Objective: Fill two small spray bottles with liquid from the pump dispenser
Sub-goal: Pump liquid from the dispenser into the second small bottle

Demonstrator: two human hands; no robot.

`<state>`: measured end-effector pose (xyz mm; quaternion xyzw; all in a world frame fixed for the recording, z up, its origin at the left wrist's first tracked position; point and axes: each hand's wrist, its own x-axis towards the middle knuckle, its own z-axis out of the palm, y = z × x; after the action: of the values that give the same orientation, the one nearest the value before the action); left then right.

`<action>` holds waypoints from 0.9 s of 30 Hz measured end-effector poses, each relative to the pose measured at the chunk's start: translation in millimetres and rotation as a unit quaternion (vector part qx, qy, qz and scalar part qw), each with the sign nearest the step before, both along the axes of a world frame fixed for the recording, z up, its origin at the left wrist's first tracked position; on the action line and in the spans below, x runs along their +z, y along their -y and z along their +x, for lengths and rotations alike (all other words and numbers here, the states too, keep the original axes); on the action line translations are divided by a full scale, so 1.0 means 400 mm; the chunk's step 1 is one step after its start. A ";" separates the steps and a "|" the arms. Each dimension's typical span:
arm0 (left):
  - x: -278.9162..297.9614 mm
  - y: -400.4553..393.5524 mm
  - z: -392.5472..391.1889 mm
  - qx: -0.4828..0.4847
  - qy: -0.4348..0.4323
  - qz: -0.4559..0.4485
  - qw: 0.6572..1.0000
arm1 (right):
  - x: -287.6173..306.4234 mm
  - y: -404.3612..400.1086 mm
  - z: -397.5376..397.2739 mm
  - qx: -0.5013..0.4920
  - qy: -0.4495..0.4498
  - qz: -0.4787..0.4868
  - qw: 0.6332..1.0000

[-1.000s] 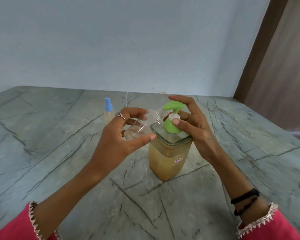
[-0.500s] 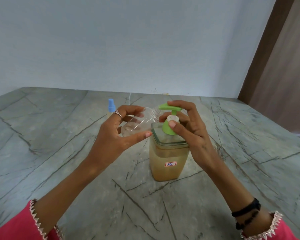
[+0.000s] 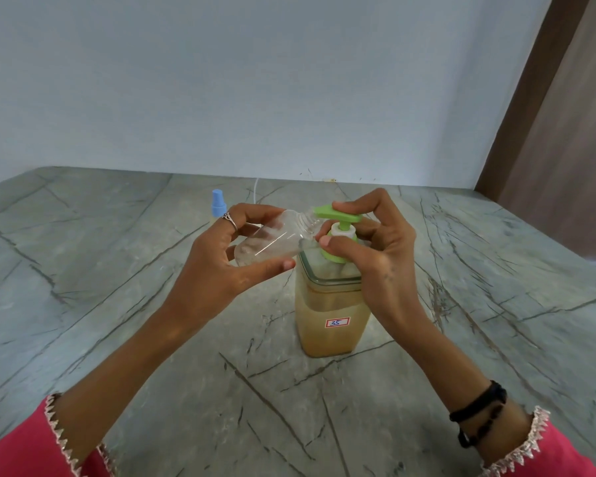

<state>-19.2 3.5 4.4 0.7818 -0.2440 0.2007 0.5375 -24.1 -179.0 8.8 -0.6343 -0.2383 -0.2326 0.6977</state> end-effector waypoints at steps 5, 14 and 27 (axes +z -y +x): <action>-0.004 0.001 0.002 0.007 -0.008 0.000 1.000 | -0.001 0.000 -0.003 0.006 0.014 -0.022 1.000; -0.002 -0.002 0.001 0.003 -0.010 -0.021 1.000 | -0.020 0.010 0.001 0.023 0.053 -0.070 0.996; 0.004 -0.001 -0.001 0.001 0.009 -0.017 1.000 | -0.016 0.047 0.011 0.039 0.073 -0.233 0.969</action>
<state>-19.7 3.9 5.9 0.7710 -0.2449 0.2122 0.5483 -19.8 -197.8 2.4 -0.7510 -0.3609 -0.1887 0.5197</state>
